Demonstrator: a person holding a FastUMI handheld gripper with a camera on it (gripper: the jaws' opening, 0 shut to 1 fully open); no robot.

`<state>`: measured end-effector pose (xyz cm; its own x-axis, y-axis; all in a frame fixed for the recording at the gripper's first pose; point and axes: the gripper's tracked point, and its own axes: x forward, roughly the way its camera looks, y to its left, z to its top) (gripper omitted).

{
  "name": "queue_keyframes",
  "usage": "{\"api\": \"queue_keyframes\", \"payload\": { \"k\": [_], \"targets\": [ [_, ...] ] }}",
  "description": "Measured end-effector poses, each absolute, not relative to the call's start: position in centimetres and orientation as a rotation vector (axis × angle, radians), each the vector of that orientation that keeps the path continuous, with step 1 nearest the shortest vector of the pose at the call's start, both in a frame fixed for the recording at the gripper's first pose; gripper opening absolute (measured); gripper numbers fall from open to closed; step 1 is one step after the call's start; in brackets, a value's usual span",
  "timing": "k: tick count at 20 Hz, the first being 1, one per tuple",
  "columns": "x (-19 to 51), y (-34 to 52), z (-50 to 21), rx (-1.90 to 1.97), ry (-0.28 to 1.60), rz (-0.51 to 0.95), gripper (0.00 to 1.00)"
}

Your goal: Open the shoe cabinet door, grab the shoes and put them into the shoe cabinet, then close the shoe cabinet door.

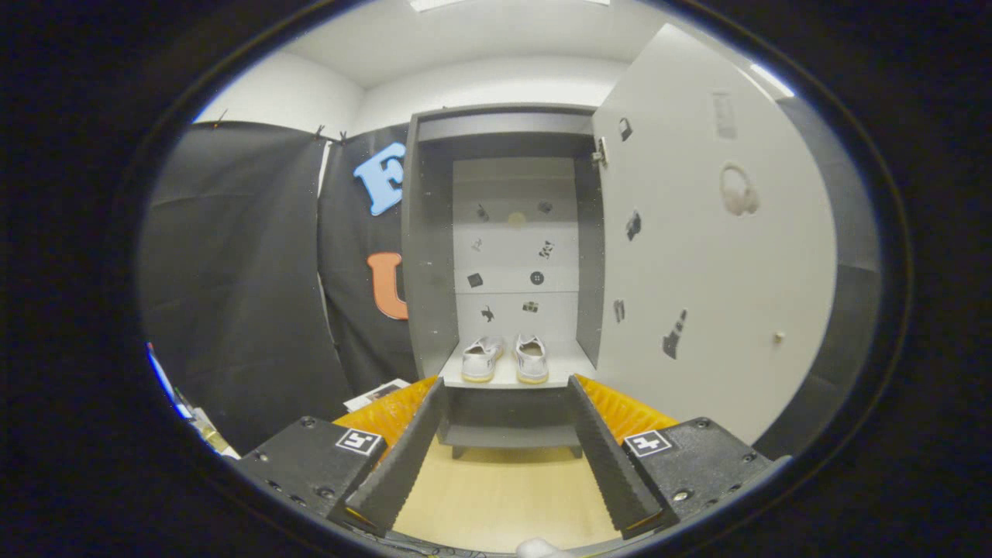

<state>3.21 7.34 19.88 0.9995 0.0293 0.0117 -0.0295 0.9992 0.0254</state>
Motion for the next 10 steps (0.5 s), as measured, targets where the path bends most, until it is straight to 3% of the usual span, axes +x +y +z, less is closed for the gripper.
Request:
{"api": "queue_keyframes", "payload": {
  "k": [10],
  "targets": [
    [-8.2,-4.9,20.4,0.038,-0.054,-0.125,0.98]
  ]
}}
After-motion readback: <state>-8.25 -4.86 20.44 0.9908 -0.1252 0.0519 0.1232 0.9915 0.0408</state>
